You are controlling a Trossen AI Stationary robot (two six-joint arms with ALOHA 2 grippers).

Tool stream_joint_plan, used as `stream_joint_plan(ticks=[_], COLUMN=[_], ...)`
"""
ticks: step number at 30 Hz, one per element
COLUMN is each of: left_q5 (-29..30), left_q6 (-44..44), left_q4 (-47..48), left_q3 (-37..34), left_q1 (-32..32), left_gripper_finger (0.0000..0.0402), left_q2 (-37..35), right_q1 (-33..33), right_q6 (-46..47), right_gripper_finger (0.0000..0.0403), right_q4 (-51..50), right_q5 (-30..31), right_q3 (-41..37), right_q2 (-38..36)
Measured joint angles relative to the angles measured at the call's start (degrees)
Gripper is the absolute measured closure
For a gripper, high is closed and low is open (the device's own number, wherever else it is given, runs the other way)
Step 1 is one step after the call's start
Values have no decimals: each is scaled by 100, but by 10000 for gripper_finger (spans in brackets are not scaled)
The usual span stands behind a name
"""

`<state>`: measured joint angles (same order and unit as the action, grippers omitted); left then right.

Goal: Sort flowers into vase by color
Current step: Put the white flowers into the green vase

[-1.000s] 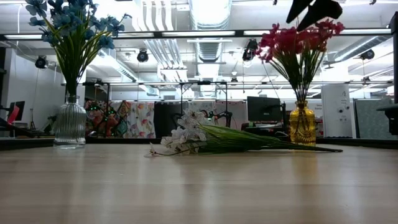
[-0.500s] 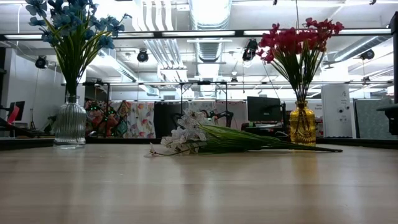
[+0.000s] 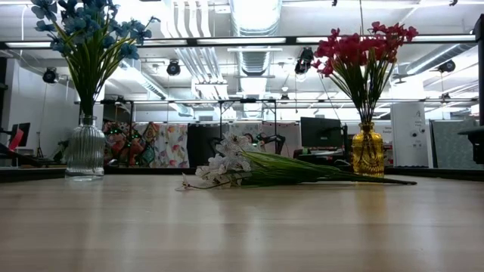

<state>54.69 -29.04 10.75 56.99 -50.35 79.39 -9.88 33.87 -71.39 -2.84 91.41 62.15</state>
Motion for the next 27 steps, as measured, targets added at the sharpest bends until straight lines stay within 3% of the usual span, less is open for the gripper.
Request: stream_joint_plan(ticks=[7, 12, 16, 21, 27], left_q5=[-82, -122, -203, -218, -293], left_q6=[169, 193, 251, 259, 167], left_q4=[-585, -502, 50, 1056, 1338], left_q3=[324, 905, 1582, 2423, 2510], left_q1=[0, -9, -9, 26, 36], left_gripper_finger=[402, 402, 402, 402, 402], left_q2=[418, 1057, 1637, 2320, 2636], right_q1=[-1322, -1814, -1929, -1849, -1682], right_q6=[-153, -346, -665, -1410, -2101], right_gripper_finger=[165, 165, 165, 165, 165], right_q4=[-42, -34, 11, 679, 1873], right_q5=[590, 1470, 2023, 2104, 2215], right_q3=[-25, -26, -35, -242, -946], right_q2=[955, 1547, 1948, 2265, 2301])
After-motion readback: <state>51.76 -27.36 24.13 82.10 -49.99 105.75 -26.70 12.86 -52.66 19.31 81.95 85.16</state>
